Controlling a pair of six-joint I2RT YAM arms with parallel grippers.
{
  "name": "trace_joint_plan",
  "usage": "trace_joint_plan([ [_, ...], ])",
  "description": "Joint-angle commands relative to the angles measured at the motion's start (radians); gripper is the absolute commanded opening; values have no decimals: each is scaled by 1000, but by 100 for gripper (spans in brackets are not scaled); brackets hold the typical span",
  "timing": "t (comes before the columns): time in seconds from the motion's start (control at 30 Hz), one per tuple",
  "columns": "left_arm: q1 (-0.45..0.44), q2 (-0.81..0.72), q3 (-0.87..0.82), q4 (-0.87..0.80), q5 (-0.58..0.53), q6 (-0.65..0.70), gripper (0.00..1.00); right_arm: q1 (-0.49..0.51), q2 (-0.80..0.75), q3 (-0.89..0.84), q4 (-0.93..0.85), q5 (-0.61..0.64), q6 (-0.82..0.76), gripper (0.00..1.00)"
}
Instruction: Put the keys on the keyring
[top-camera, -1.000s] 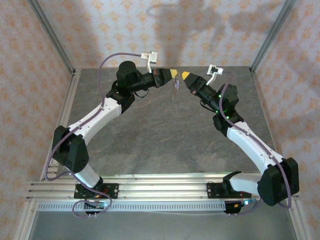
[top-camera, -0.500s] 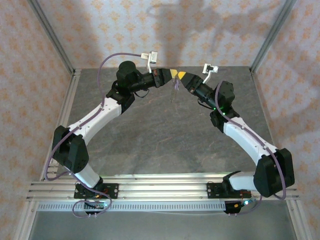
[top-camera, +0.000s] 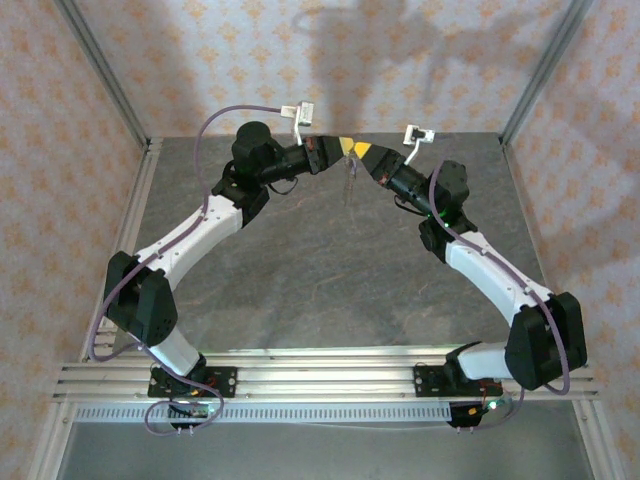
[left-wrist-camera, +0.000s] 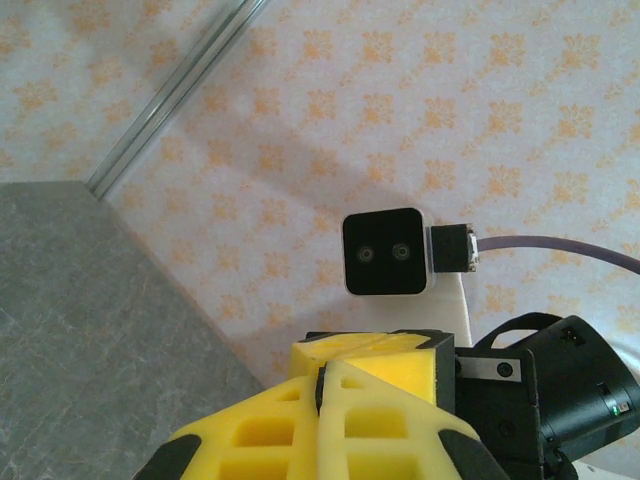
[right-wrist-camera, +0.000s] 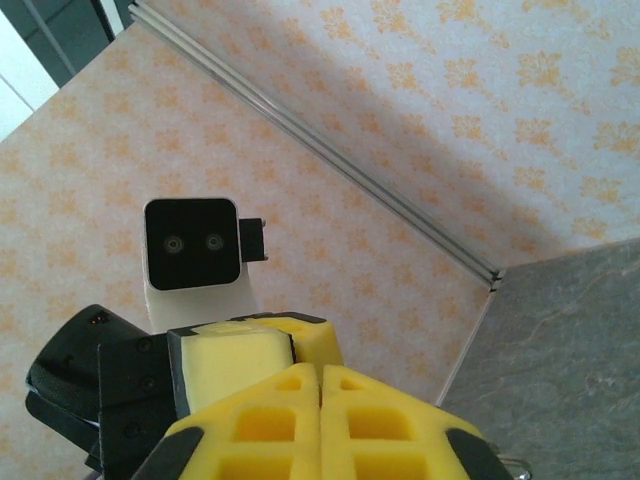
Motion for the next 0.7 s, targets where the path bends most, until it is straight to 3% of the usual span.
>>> trace_joint_plan([
  [0.0, -5, -40, 15, 64, 7, -3, 0, 1, 6, 40, 62, -40, -2, 0],
  [0.27, -5, -37, 37, -9, -6, 22, 2, 0, 8, 45, 44, -52, -18, 0],
  [0.43, 15, -46, 67, -87, -27, 67, 34, -21, 15, 90, -60, -103, -71, 0],
  [0.53, 46, -45, 88, -113, -22, 78, 44, -54, 38, 126, -98, -157, -73, 0],
  [0.67, 83, -32, 140, -178, 12, 111, 50, -100, 84, 191, -149, -250, -73, 0],
])
